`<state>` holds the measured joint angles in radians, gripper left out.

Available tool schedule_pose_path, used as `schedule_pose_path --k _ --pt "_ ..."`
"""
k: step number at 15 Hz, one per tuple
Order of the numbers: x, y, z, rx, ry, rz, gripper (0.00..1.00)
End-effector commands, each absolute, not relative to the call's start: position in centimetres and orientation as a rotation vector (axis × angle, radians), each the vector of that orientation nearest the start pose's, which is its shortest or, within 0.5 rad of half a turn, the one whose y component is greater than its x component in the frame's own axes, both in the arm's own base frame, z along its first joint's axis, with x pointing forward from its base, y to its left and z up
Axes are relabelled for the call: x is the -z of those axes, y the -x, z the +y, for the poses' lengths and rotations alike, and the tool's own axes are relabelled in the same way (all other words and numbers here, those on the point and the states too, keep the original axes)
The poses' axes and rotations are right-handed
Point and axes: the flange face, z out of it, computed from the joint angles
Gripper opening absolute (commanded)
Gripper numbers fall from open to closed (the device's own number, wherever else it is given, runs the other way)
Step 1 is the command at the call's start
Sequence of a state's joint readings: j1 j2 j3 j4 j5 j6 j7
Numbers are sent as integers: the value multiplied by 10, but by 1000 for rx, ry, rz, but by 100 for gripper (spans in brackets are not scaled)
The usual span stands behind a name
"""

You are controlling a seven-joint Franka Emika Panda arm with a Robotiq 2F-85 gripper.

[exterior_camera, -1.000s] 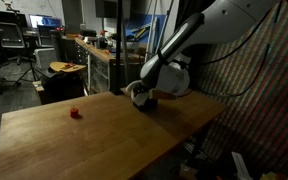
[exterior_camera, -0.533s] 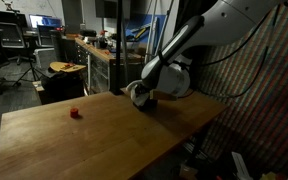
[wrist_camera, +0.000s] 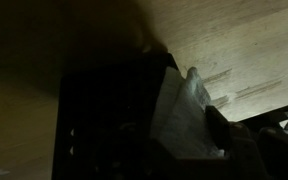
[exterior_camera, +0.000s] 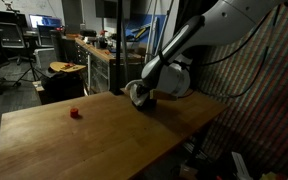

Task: Pick up the cloth and put it in the box

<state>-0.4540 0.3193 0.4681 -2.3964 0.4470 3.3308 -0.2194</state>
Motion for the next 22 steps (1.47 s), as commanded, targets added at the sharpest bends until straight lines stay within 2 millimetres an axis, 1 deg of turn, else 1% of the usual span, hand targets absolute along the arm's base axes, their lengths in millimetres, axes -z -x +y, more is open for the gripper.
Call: schedule_pose_path --k 1,2,5,11,18,22 --pt "-262 -538 -37 920 2832 422 31" --pt "-262 -537 -37 917 2832 422 29" --pt "-265 -534 -35 886 2841 409 29" --pt "-277 -529 -35 861 2851 400 29" --pt "-313 -520 -37 846 2875 363 29" --pt "-328 -516 -36 843 2882 345 29"
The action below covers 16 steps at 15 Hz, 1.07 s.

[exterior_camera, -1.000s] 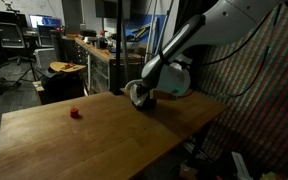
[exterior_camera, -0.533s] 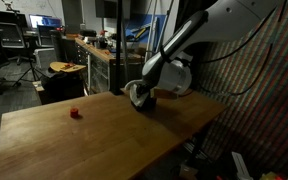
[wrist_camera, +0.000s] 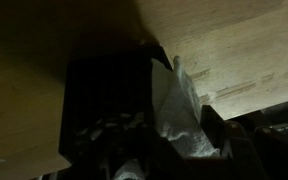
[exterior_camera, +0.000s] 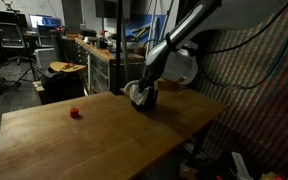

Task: Pick up the cloth and put it in the box

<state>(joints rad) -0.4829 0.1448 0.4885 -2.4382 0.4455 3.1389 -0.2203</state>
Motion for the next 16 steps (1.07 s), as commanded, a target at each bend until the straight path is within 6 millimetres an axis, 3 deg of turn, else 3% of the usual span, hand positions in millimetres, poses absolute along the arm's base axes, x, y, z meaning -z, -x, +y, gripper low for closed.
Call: schedule_pose_path --k 1,5,9,10,11,12,14,15,16 --pt "-331 -515 -36 842 2883 344 29" --pt "-338 -513 -39 845 2880 359 29" --pt "-330 -509 -38 821 2884 361 29" --pt "-326 -508 -36 807 2882 365 40" --pt "-322 -507 -34 797 2884 363 76" --pt "-318 -505 -34 783 2890 362 72" --pt "-313 -507 -36 778 2895 356 77" --pt "-310 -505 -36 769 2898 357 59" --pt "-309 -505 -36 763 2898 357 68"
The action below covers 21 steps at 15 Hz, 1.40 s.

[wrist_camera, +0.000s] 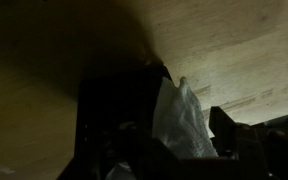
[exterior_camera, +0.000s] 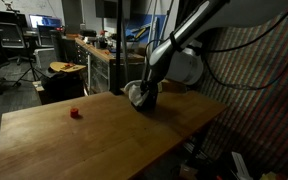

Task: Pick up the cloth and put it in the box

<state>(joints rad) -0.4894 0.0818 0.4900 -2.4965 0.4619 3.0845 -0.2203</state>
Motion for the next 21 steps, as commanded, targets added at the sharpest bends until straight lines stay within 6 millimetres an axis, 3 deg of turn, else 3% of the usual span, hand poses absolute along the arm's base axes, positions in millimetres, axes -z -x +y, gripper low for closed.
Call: schedule_pose_path --k 1,5,6,8,21 --pt "-308 -505 -36 760 2898 358 75" --pt "-307 -505 -36 759 2898 358 78" --pt "-307 -505 -36 759 2898 358 94" --pt "-303 -507 -36 761 2896 355 100" --pt "-290 -523 -27 749 2879 325 100"
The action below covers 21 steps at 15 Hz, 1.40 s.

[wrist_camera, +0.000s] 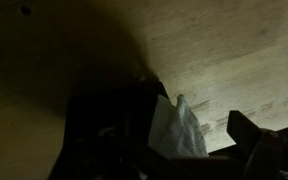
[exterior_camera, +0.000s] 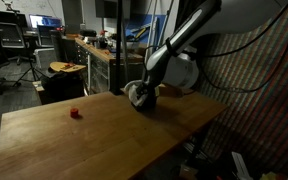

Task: Pick up the cloth and put it in the box

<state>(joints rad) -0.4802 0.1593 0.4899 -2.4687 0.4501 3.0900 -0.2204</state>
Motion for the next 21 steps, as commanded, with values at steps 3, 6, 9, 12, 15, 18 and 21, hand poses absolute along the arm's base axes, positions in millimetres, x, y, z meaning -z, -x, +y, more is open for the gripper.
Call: schedule_pose_path --k 3,6,9,12,15,18,21 --pt "-290 -529 -27 763 2872 320 100" --pt "-289 -535 -28 766 2866 322 93" --pt "-286 -537 -30 760 2863 328 58" --pt "-283 -538 -30 745 2865 331 35" --pt "-281 -538 -30 734 2869 326 13" --pt "-283 -537 -29 736 2865 327 1" --pt "-300 -540 -26 765 2850 330 5"
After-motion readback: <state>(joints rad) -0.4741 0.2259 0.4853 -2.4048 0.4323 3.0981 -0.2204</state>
